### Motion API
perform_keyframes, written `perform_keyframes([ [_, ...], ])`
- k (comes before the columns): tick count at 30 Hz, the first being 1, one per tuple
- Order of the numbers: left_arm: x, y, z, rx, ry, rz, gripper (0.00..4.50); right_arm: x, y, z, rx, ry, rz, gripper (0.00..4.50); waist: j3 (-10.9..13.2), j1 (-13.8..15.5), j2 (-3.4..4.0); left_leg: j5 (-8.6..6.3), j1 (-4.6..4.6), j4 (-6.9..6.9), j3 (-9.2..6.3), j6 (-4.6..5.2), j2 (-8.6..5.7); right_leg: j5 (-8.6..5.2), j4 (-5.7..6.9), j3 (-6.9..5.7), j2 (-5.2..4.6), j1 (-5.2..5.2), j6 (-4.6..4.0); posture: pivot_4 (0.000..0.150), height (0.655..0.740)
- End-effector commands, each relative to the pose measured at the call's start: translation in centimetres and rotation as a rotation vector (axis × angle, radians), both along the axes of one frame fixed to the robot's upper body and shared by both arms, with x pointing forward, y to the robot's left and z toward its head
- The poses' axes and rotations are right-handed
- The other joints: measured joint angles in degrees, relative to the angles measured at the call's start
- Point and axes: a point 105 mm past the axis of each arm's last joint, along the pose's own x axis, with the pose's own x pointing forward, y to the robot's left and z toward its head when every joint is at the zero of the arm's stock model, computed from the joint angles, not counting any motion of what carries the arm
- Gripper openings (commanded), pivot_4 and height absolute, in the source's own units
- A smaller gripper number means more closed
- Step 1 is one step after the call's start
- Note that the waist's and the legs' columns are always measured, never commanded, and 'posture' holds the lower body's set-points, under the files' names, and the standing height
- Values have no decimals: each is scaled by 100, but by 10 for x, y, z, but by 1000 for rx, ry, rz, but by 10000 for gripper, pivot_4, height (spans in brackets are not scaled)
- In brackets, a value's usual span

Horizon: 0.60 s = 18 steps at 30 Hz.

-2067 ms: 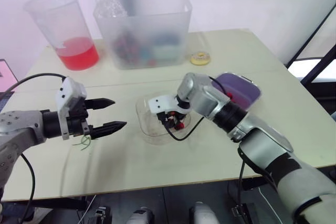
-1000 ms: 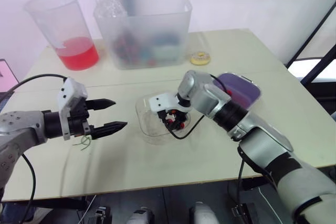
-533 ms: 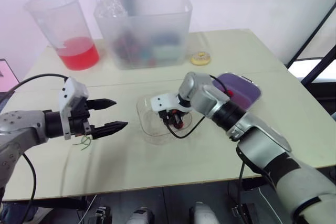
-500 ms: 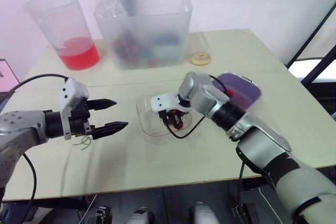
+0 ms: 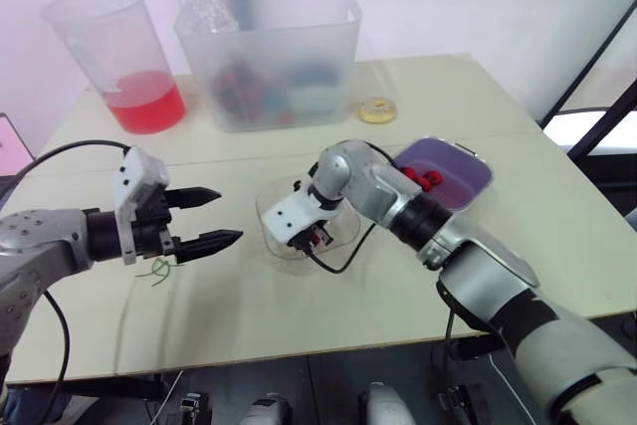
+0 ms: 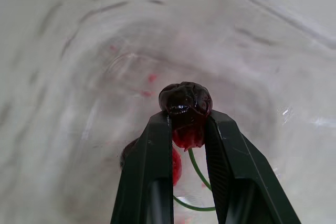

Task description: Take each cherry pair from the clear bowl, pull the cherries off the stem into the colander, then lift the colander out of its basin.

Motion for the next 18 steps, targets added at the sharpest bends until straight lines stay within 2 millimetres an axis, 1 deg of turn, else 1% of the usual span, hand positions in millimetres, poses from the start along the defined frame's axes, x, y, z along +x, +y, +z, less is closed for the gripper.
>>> perform_keyframes([
  [1, -3, -2, 8, -2, -38, -4, 45000, 2, 6, 13, -28, -118, 141, 6653, 0, -35, 0, 0, 0, 0, -1, 0, 0, 0, 1, 0, 1, 0, 0, 1500, 7400],
  [3, -3, -2, 8, -2, -39, -3, 45000, 3, 4, 13, -43, -114, 152, 6653, 0, -66, 0, 0, 0, -1, -2, 0, 0, 0, 5, -1, 1, 0, 0, 1500, 7400],
  [6, -4, -3, 8, -3, -38, -2, 45000, 4, -1, 17, -56, -114, 170, 17361, 0, -90, 0, 0, 0, -3, -2, 0, 1, 0, 11, 0, 2, -4, 0, 1500, 7400],
  [8, -4, -3, 8, -4, -37, -5, 45000, 2, -3, 22, -53, -115, 183, 25583, 0, -99, 0, 1, 0, -2, -1, -1, 0, 0, 46, 0, 1, -14, 0, 1500, 7400],
  [12, -3, -5, 6, -4, -30, -18, 45000, -3, -8, 41, 12, -121, 191, 44804, 0, -93, 0, 1, -1, -2, -1, -1, 0, 0, 48, 0, 1, -18, -1, 1500, 7400],
  [15, -3, -7, 6, -7, -26, -39, 45000, -3, -15, 55, 82, -83, 117, 44804, 0, -78, 0, 1, -2, -1, -1, -1, 0, 0, 47, 0, 1, -18, -1, 1500, 7400],
  [18, -3, -9, 7, -8, -27, -58, 45000, 0, -28, 58, 132, 43, -66, 44804, 0, -70, 0, 0, -2, -2, 0, -1, 0, 0, 48, 0, 1, -18, -1, 1500, 7400],
])
